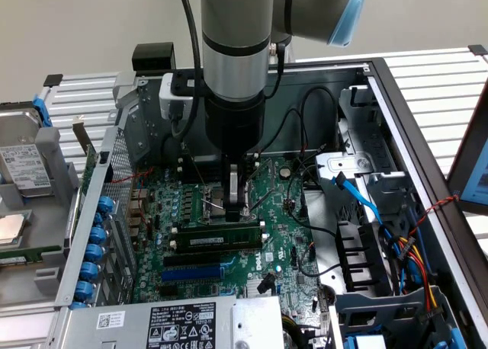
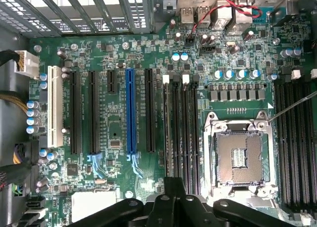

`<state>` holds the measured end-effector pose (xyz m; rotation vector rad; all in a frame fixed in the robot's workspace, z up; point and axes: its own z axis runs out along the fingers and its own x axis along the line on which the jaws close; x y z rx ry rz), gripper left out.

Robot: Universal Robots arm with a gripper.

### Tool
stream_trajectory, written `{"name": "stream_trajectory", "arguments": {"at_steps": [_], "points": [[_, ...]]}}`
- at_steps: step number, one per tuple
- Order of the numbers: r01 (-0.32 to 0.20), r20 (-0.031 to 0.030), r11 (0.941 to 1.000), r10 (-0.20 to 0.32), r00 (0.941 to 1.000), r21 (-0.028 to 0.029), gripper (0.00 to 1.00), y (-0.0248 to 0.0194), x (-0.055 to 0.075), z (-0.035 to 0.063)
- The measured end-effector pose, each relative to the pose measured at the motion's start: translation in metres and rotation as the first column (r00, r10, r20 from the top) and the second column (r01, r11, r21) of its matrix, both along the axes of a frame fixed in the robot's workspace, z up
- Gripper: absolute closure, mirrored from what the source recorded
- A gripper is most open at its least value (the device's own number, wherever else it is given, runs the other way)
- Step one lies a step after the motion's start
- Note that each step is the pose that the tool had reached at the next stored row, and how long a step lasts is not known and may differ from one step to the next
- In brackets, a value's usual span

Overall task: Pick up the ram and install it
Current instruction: 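Insert the ram into the slot, then press down the ram until it locks into place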

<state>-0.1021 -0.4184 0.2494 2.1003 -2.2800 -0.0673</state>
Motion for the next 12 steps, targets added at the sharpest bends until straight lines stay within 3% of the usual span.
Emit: {"name": "stream_trajectory", "arguments": {"at_steps": [12], "points": [[0.000, 0.0000, 1.0000, 0.000, 1.0000, 0.0000, 0.90, 0.0000, 0.0000, 0.0000]]}}
